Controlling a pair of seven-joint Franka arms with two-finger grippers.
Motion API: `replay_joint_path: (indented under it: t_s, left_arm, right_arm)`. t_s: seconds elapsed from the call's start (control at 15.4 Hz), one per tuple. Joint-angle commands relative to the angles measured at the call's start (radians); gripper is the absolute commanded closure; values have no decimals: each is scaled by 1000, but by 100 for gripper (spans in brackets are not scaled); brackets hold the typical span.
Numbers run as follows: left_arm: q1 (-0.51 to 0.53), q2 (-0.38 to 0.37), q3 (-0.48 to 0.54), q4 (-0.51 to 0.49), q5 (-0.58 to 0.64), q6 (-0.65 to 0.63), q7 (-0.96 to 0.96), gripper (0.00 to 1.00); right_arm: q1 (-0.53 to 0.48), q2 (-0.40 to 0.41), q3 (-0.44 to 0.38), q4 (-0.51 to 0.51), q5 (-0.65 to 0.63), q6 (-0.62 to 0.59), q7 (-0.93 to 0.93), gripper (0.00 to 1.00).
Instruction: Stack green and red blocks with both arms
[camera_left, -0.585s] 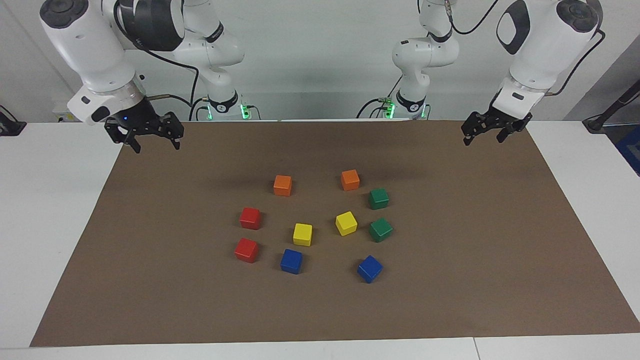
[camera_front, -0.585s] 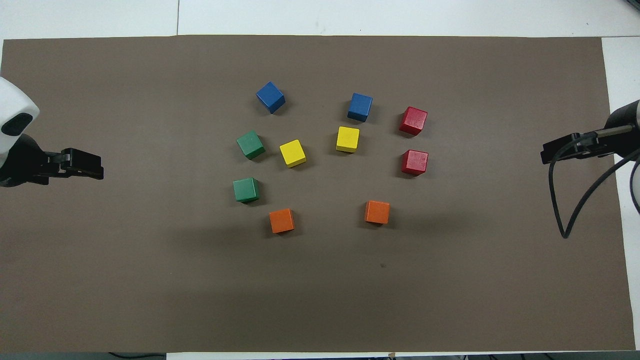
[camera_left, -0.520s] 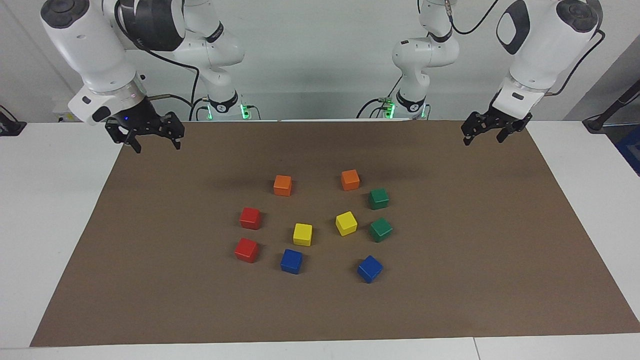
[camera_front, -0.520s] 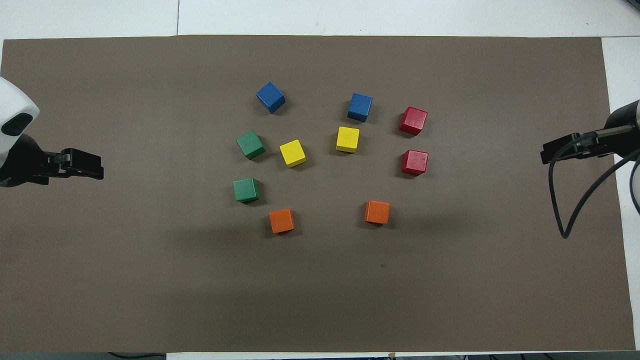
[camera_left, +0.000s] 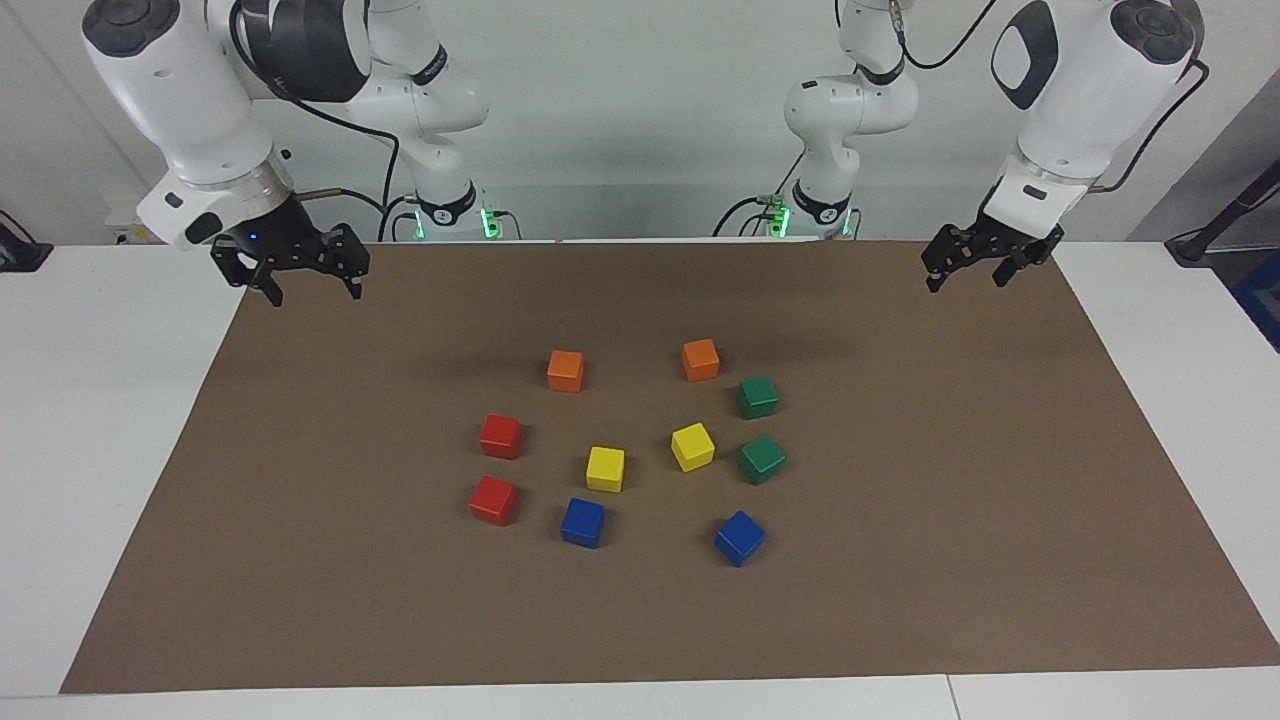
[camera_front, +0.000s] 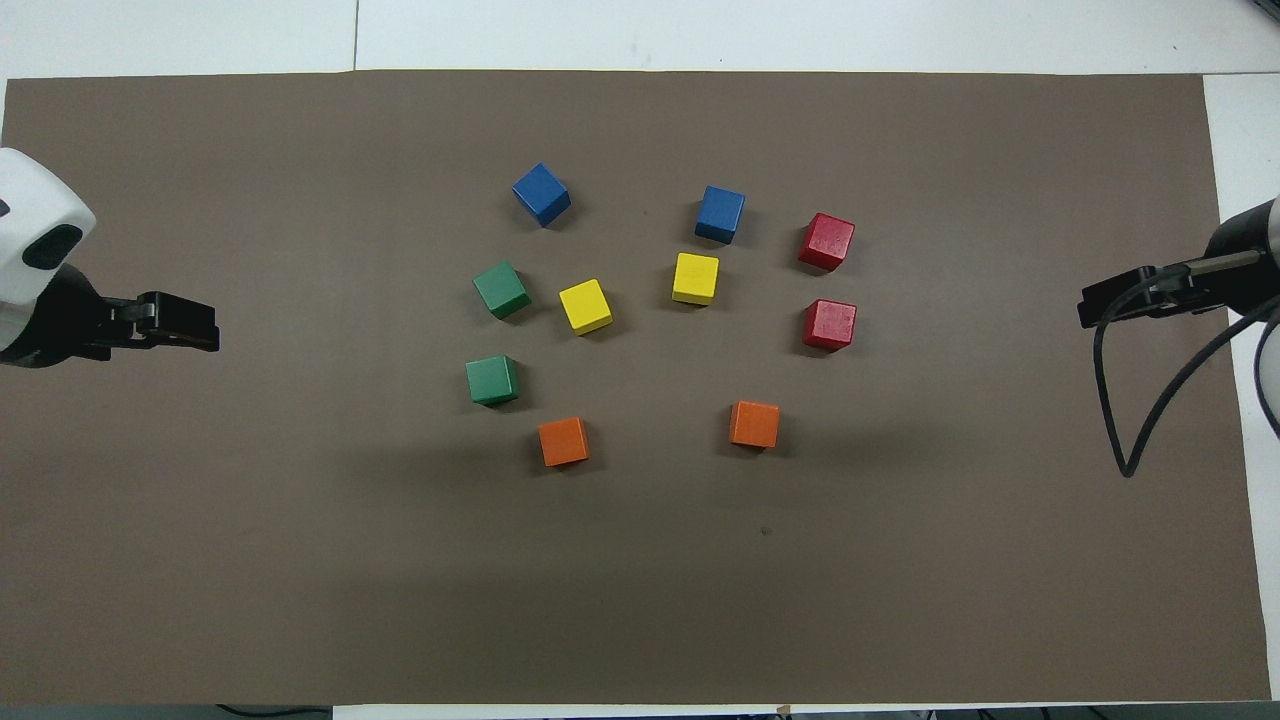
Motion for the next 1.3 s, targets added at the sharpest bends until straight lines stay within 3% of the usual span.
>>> replay_joint_path:
  t_s: [0.0, 0.33, 0.52, 0.71, 0.91, 1.23]
  left_arm:
    - [-38, -9, 0, -80, 14, 97, -92, 0]
    - [-176, 26, -1, -231, 14, 320, -396, 0]
    - [-302, 119, 0, -235, 13, 416, -556, 0]
    - [-365, 196, 2, -255, 13, 483, -583, 0]
    - [-374, 219, 2, -283, 16, 533, -624, 0]
    - [-376, 274, 2, -326, 16, 625, -633, 0]
  right_arm:
    - [18, -20, 2, -25, 12, 40, 20, 0]
    - [96, -5, 3, -111, 12, 177, 283, 0]
    - [154, 89, 3, -132, 13, 285, 490, 0]
    - [199, 166, 3, -168, 30, 434, 615, 0]
    - [229, 241, 3, -179, 64, 541, 682, 0]
    - [242, 278, 3, -248, 64, 665, 684, 0]
